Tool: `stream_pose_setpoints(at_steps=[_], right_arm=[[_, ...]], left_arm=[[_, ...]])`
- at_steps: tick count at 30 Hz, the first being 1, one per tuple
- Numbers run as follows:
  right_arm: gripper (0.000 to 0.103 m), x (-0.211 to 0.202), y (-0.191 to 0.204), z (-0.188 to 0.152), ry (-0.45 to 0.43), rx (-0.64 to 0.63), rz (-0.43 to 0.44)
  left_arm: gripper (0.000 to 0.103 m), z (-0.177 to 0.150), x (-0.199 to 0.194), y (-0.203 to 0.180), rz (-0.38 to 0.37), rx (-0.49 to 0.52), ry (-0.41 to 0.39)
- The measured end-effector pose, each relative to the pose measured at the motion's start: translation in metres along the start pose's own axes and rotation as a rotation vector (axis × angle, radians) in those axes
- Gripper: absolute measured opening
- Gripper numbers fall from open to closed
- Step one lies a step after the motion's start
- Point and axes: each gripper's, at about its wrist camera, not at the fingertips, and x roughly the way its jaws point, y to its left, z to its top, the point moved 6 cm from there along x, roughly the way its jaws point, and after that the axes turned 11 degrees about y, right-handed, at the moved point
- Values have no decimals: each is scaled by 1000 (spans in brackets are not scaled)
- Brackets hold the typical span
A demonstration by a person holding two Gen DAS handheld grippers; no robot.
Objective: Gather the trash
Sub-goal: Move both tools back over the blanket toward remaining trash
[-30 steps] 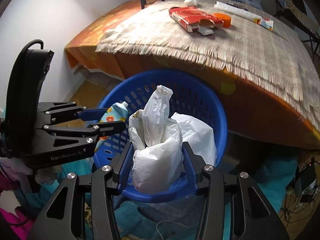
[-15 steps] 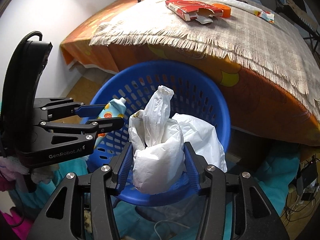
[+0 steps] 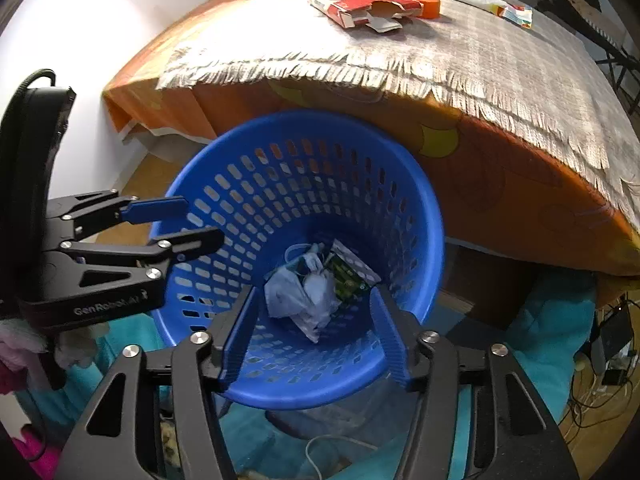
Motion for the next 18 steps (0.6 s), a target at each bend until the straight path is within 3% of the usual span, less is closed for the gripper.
stream_pose_setpoints(at_steps=[5, 9, 18], right_arm=[[62, -1, -3, 0, 2, 5, -9], [64, -1, -5, 1, 6, 12, -16], [66, -8, -10, 7, -7, 33, -35]], left_arm=[[54, 0, -1, 2, 4, -6, 0], [64, 1, -3, 3, 12, -12, -7], [70, 5, -8, 3, 11, -16, -15]])
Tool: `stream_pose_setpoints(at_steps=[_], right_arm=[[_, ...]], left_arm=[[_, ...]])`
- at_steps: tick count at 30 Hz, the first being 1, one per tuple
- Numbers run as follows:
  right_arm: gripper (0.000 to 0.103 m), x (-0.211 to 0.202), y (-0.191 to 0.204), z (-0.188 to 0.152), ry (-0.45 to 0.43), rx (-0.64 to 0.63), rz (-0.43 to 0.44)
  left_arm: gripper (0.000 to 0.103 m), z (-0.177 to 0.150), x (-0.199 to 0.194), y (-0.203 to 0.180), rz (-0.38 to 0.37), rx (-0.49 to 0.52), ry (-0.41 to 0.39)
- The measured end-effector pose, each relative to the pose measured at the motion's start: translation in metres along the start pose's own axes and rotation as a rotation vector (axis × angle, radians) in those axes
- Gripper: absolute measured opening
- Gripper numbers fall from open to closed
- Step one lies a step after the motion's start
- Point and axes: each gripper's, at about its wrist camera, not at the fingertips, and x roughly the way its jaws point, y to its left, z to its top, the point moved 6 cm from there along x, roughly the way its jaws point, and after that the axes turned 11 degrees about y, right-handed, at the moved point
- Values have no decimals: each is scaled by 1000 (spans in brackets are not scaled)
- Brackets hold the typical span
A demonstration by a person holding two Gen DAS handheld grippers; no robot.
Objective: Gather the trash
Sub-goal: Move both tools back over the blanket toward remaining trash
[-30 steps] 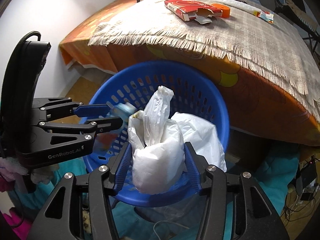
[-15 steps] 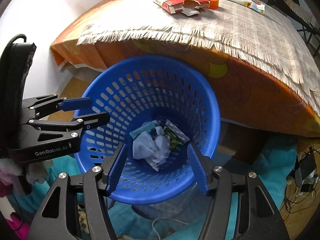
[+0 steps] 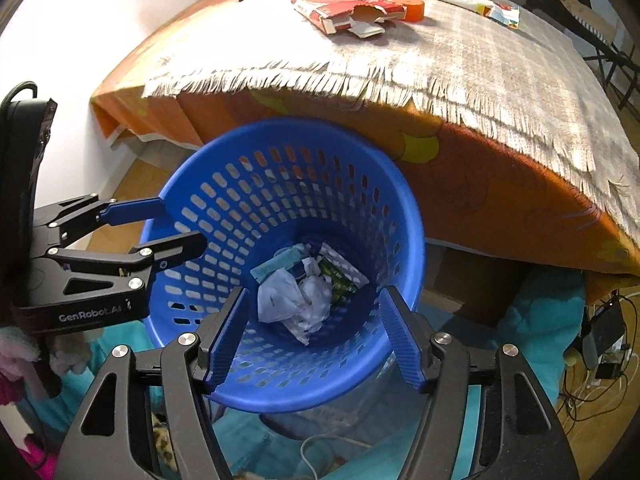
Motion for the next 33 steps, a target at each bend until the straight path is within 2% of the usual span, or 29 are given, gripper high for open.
stream_pose_setpoints(at_steps=[8, 13, 16, 18, 28, 33], right_arm=[[67, -15, -10, 15, -46, 18, -5], [67, -31, -25, 35, -116, 33, -21], [67, -40, -32, 46, -149, 33, -30], [67, -47, -38, 56, -173, 31, -43], [67, -77, -80, 121, -257, 18, -90], [67, -79, -110, 154, -231, 35, -75]], left_arm=[[70, 18, -16, 4, -34, -20, -18], [70, 42, -28, 11, -34, -29, -42], [71, 60, -36, 16, -30, -31, -62], [76, 72, -40, 19, -25, -33, -76], [76, 157, -60, 31, -2, -31, -154], [76, 194, -63, 35, 0, -26, -178]])
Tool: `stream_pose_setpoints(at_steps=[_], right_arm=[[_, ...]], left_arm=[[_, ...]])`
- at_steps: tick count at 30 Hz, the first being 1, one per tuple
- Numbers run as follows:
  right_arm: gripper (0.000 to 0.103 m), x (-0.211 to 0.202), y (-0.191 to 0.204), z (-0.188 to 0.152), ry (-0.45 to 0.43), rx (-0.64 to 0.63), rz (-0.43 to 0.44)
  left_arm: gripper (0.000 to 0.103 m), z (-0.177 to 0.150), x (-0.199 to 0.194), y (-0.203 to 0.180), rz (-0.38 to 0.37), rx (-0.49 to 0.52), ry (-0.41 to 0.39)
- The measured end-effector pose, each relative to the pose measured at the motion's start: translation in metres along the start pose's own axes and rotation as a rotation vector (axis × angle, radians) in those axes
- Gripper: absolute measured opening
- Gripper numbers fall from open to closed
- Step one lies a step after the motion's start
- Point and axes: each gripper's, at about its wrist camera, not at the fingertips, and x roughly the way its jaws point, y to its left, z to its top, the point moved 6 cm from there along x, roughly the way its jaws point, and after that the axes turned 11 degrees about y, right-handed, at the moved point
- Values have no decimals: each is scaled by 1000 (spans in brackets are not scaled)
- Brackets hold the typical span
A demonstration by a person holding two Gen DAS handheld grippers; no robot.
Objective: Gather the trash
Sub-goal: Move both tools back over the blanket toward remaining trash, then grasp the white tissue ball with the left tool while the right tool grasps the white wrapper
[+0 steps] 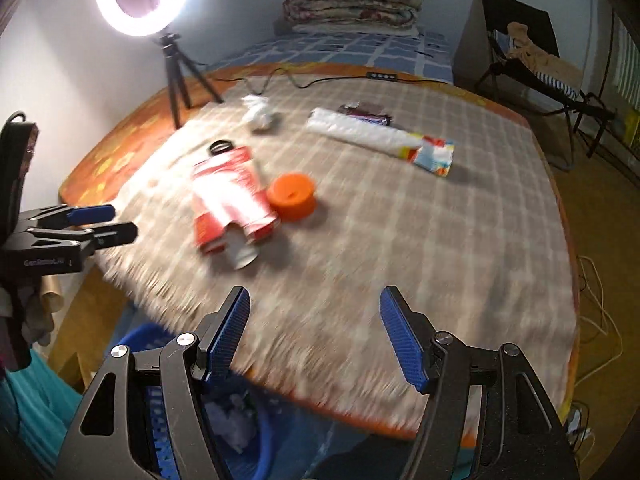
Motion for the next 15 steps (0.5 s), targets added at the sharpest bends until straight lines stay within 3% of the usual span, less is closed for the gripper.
stream_pose_setpoints(at_steps=[3, 15], right_arm=[[67, 9, -14, 19, 30, -1, 32], [67, 43, -60, 112, 36, -57, 8]], left_arm=[[76, 24, 5, 1, -7, -3, -11], [76, 119, 44, 7, 27, 13, -30]])
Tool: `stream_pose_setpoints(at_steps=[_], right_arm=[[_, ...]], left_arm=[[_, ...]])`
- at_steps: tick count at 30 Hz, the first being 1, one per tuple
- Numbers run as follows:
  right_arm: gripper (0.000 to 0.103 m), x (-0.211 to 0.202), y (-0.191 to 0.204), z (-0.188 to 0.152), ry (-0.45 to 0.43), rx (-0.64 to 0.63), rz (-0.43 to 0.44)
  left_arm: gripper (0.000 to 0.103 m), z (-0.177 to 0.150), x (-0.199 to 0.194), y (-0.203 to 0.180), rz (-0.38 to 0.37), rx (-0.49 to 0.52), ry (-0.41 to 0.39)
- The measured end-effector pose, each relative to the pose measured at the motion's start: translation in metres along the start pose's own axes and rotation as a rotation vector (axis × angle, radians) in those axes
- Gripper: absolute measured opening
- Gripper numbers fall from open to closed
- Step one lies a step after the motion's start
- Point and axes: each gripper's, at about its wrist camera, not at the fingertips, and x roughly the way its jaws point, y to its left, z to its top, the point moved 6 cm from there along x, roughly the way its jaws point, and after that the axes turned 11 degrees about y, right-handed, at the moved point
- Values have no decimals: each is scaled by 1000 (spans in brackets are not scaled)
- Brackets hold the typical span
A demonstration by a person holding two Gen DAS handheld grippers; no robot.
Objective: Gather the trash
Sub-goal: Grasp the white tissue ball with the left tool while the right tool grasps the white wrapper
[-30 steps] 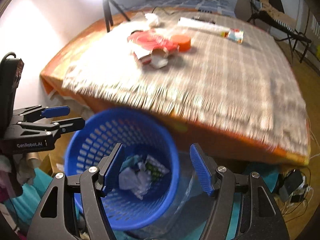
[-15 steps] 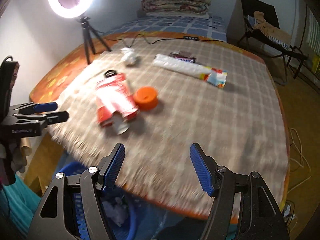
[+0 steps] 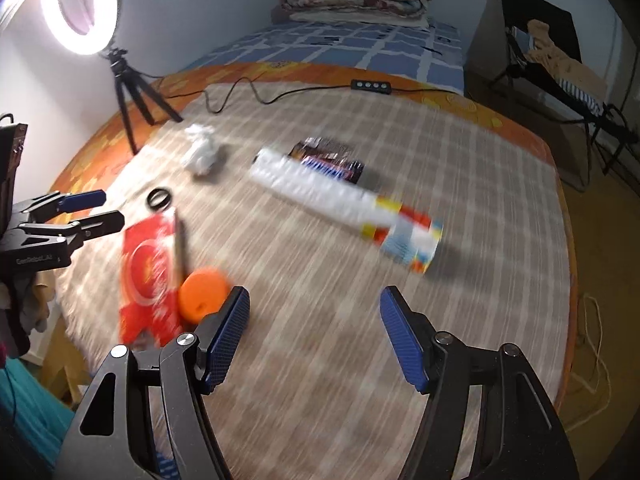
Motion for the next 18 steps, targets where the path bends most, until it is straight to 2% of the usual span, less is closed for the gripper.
stream_pose_setpoints(at_steps=[5, 13, 18], right_arm=[[67, 18, -11, 28, 9, -17, 27], [67, 59, -8, 54, 96, -145, -44], [67, 76, -5, 62, 123, -197, -57]], left_arm=[[76, 30, 22, 13, -4, -52, 8], [76, 66, 62, 32, -43, -139, 49], [76, 79, 75, 38, -28, -148, 49]])
